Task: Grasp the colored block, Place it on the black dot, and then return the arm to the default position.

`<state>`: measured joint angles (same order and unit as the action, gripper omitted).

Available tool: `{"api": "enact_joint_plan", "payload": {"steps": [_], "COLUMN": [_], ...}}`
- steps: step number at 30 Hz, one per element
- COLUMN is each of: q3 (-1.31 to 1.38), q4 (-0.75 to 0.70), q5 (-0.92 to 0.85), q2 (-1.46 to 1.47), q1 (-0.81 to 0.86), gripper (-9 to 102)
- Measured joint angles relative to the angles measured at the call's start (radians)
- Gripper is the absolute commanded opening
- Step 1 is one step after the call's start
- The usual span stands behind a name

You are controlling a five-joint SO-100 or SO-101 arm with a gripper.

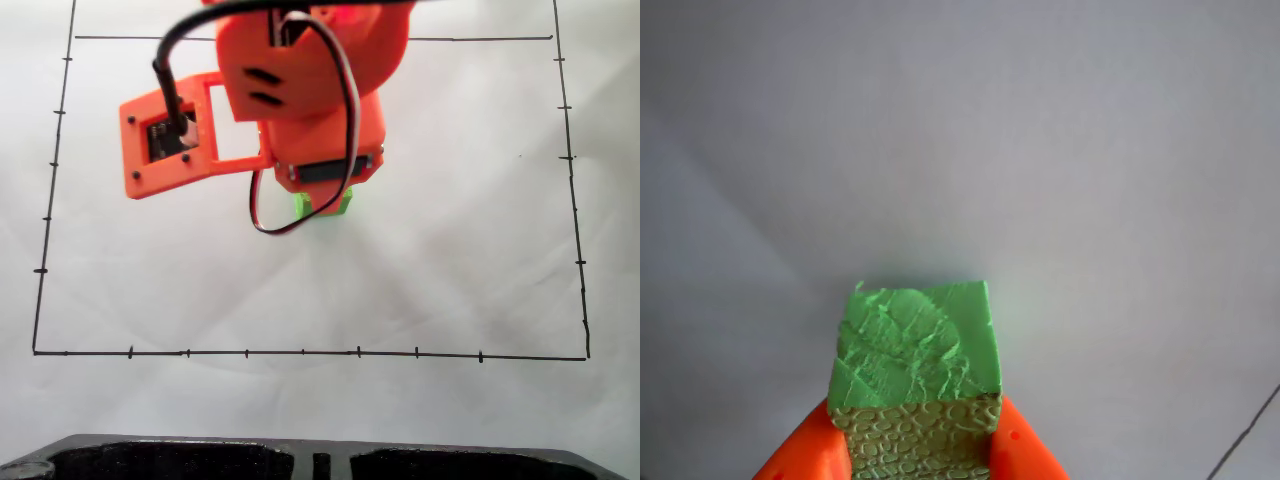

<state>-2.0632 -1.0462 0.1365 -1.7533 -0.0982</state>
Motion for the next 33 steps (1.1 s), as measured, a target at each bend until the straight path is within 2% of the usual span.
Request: {"api": "enact_joint_plan", "payload": {"steps": [8,12,20,33], "q3": [0.0,0.0,0.0,-0.005], "q4": [-0.003,-0.011,-0.063,-0.305], "q5": [0.0,-0.011,-0.021,-0.086], "q2": [0.014,0.014,0.002,-0.39], "q1": [0.0,0.0,0.0,0.091], "gripper": [17,30,43,44]}}
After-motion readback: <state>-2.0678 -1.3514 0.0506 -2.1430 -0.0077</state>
